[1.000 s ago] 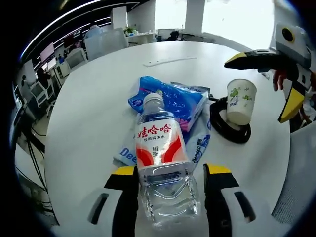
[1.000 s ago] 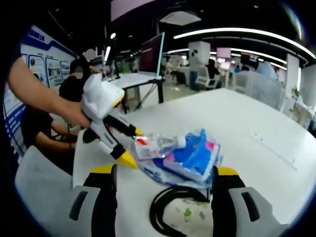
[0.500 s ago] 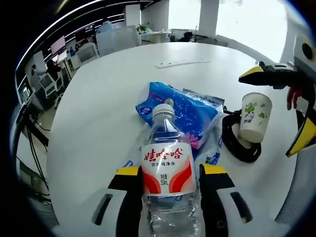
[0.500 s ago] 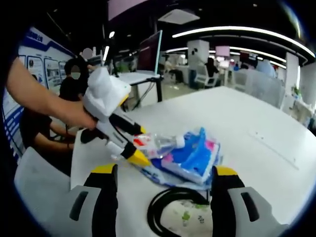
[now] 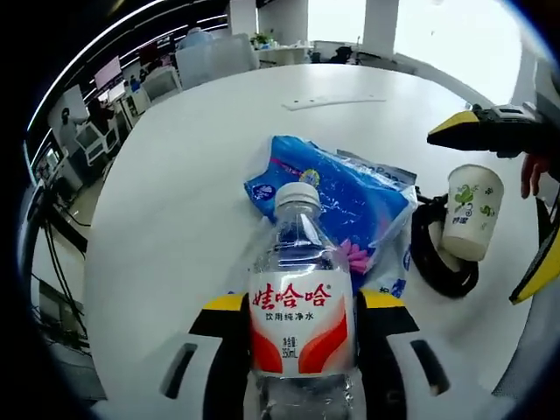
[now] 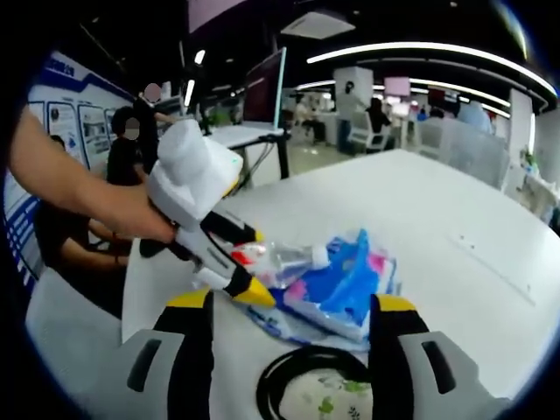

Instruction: Arrange the tabletop items into an orderly group along one side of the table until the central work area is clear of visible clutter.

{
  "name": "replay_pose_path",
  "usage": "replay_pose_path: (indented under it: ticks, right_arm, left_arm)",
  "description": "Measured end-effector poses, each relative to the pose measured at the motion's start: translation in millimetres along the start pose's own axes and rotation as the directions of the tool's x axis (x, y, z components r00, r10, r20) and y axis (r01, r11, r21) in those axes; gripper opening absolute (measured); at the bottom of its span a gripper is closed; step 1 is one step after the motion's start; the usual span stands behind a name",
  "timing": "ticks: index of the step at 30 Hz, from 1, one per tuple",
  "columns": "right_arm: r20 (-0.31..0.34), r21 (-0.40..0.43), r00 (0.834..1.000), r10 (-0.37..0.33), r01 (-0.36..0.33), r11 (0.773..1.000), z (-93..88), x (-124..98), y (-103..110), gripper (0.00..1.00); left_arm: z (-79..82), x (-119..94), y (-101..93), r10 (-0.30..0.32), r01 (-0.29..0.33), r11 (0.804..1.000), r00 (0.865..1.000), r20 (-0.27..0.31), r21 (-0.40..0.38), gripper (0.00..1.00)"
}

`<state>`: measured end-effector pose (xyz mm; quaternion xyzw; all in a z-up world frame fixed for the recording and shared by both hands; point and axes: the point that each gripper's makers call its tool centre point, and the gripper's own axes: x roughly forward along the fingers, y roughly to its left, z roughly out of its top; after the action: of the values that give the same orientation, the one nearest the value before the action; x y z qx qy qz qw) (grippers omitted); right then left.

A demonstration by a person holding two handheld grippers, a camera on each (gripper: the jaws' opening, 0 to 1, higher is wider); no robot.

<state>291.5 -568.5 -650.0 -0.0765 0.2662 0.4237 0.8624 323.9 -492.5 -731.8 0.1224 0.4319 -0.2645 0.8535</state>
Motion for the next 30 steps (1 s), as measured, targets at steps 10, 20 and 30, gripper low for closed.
replay_pose_path:
  ticks: [10, 20, 30]
  right_arm:
    - [-0.019, 0.024, 1.000, 0.012, -0.012, 1.000, -1.0, 14, -2, 0.68]
    - [-0.009, 0.085, 0.999, 0.038, -0.037, 0.996, 3.8, 25, -1, 0.59]
    - [0.010, 0.124, 0.998, 0.065, -0.066, 0.990, 14.4, 34, 5, 0.47]
  left_arm:
    - [-1.6, -2, 4.8, -0.017, 0.017, 1.000, 1.000, 0.005, -0.018, 0.39]
    - [6.5, -13, 1.0, -0.043, 0.041, 0.999, 0.993, 0.114, 0.025, 0.38]
    - [11.9, -25, -6.0, -0.057, 0.042, 0.996, 0.980, 0.191, 0.082, 0.38]
